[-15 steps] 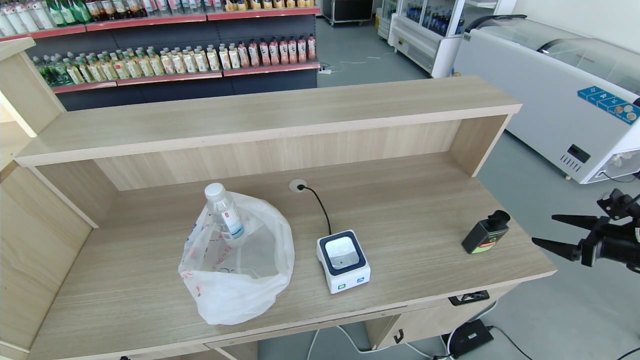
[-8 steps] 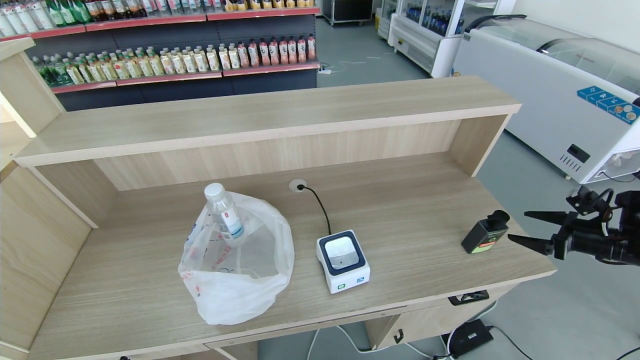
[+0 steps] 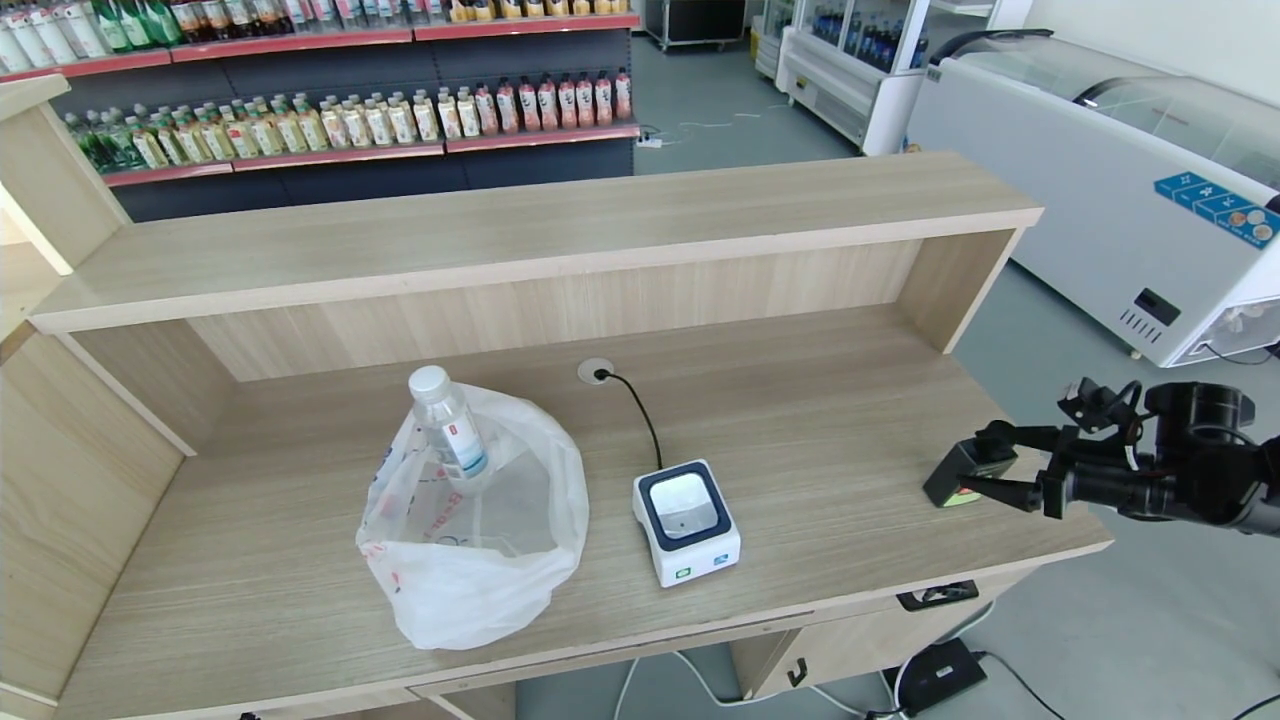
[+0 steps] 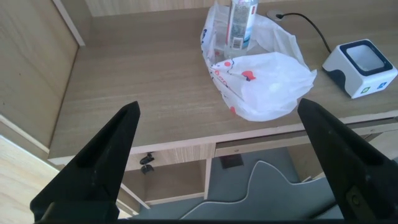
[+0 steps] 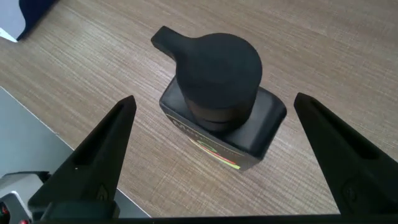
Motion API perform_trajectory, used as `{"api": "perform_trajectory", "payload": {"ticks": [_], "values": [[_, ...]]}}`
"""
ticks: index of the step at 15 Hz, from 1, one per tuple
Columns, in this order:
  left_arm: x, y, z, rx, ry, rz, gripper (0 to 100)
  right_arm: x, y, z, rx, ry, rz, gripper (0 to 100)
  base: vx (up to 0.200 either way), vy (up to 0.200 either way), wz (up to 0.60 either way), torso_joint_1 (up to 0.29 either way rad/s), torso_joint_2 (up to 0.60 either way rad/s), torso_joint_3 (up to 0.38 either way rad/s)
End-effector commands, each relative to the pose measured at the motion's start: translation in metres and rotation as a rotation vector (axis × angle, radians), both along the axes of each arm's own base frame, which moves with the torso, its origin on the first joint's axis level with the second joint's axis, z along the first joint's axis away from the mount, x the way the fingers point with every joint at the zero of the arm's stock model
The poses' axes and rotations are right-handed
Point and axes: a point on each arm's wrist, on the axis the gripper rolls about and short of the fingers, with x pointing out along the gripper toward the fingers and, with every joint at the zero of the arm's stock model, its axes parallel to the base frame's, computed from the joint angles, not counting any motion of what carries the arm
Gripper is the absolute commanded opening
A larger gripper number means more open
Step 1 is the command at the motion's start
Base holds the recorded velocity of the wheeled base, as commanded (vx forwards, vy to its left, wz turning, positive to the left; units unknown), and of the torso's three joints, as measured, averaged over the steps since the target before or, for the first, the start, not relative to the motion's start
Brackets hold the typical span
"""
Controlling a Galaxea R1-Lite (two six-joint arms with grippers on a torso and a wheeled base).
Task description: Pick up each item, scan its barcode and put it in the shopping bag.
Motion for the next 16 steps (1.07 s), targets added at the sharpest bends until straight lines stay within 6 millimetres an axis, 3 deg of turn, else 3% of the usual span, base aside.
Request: {"api": "perform_trajectory", "payload": {"ticks": [1,10,11,16], "values": [[0.000,0.000,0.000,0.000,0.000,0.001,100,0.007,0.010,-0.008,0.005,0.013,0.030,100,0.000,0.000,0.00,0.000,0.00,0.000],[0.000,0.000,0.000,0.000,0.000,-0.001,100,0.021,0.032,-0.027,0.015,0.048,0.090,100,0.000,0.000,0.00,0.000,0.00,0.000],[0.000,0.000,0.000,0.000,0.000,0.001,100,0.021,0.034,-0.028,0.016,0.050,0.094,0,0.000,0.000,0.00,0.000,0.00,0.000],[0.000,0.000,0.000,0.000,0.000,0.001,100,0.022,0.040,-0.011,-0.005,-0.001,0.112,0,0.000,0.000,0.00,0.000,0.00,0.000]]}}
